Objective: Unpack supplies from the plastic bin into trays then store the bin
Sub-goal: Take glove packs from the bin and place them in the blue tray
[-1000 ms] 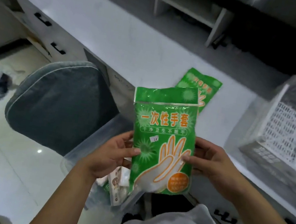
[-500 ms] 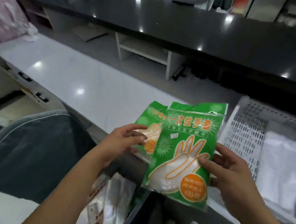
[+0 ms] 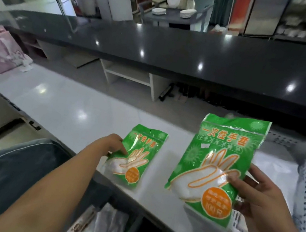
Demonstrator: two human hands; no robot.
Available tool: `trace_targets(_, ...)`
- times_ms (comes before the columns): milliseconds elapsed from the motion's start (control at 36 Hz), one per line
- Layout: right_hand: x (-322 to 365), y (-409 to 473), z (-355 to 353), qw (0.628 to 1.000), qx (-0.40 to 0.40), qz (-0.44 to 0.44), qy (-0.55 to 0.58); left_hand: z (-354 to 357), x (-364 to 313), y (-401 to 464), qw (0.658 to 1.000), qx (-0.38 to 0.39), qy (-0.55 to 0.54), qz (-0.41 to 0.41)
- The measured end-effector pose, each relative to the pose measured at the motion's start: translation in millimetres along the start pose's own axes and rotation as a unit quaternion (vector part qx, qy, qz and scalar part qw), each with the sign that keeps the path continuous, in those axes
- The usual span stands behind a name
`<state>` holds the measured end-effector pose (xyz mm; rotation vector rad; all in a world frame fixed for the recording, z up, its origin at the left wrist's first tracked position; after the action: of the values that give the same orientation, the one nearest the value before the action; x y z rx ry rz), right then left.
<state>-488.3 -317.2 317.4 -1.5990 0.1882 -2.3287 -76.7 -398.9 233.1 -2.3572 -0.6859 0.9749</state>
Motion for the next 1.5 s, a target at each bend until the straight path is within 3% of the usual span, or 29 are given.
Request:
trace_targets(222,-8.4,4.5,-14.1,0.999,-0.023,0.025,0.035,17.0,-0.8,-10.1,0.967,0.139,-0.210,0.027)
trace_targets(417,-15.6,10.6,-3.3,0.998,-0.028,0.044,0.028,39.6,-3.7,-43.4,0.904,0.205,-0.361,0.099)
trace_targets(556,3.4,21.0,21.4,0.998,0.035,0.043,0.002,44.8,-21.7,-67.6,0.861,0.182,-0.449,0.155)
trace_targets(667,13.2,27.1,59.3,0.988,0.130,0.077,-0.019,59.4,-40.1,-96.7,0.815,0.221,-0.502,0.186)
trace_targets(833,-3.4,40.0,77.6,0.983,0.016,0.108,-0.149,77.9,-39.0,-126.7,0.752,0.251,-0.576,0.199)
trace_targets(972,-21.6,33.0,72.7,0.982,-0.044,0.126,-0.134,84.7,-23.4,-127.5,0.766,0.247,-0.563,0.188)
trace_targets(1111,-25.9,28.5,73.7,0.979,-0.084,0.119,-0.141,81.0,-21.8,-135.4,0.710,0.309,-0.598,0.206)
trace_targets(1250,-25.8,20.9,78.8,0.976,-0.086,0.114,-0.164,79.7,-20.9,-132.1,0.752,0.268,-0.552,0.240)
trace_targets(1333,-18.9,13.0,80.4,0.974,-0.078,0.085,-0.196,79.9,-22.2,-132.2,0.753,0.262,-0.550,0.248)
trace_targets(1417,-4.4,-0.6,76.5,0.966,-0.082,0.031,-0.245,79.6,-25.1,-137.3,0.740,0.272,-0.556,0.265)
trace_targets(1500,3.1,-18.0,66.0,0.969,-0.082,0.036,-0.228,84.5,-35.4,-149.8,0.714,0.313,-0.559,0.283)
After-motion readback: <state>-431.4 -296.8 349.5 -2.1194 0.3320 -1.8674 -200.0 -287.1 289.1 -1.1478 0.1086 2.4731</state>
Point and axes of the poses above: each hand's wrist, its own y-axis towards the middle knuckle, its own z-axis out of the palm, x = y × z, the point moved 6 cm from there along y, towards the middle knuckle, and after that the axes turned 5 degrees about z, right-handed, at the moved point
